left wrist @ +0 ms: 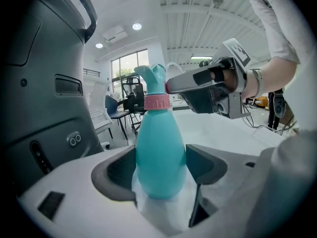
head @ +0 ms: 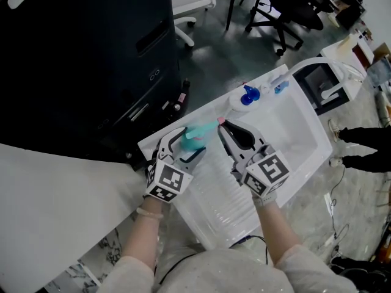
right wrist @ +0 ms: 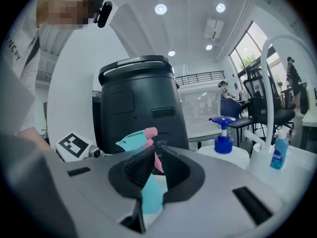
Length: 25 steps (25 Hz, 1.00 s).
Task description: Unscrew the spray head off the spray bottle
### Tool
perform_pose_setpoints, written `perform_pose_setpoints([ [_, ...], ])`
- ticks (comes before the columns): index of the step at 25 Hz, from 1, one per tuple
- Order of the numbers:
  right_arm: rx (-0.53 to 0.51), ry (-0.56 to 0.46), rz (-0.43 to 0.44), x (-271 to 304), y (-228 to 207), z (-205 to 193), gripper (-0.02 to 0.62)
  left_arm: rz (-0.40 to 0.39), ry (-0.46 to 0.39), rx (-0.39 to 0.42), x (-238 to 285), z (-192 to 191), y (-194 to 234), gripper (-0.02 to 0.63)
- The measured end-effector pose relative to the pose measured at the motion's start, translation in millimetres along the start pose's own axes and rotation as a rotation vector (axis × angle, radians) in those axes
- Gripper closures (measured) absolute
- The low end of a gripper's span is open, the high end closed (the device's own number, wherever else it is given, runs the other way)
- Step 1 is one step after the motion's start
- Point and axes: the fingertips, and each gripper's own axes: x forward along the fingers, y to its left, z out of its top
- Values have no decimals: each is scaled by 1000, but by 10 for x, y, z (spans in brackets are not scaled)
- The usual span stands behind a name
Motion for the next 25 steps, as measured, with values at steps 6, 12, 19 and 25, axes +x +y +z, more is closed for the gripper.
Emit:
perform_pose_setpoints([
  [6, 46, -28, 8, -142, 152, 15, 548, 1, -3, -5, 2, -6, 9, 285],
  [12, 55, -60, -87, -265, 188, 50, 503, 11, -4, -13, 9, 0, 18, 285],
  [19, 123, -96, -23, -367, 423, 108, 502, 14, -4, -11, 15, -5, 19, 285],
  [25, 175, -28, 62, -74, 618, -8, 348, 18, -4, -11, 9, -5, 9, 285],
])
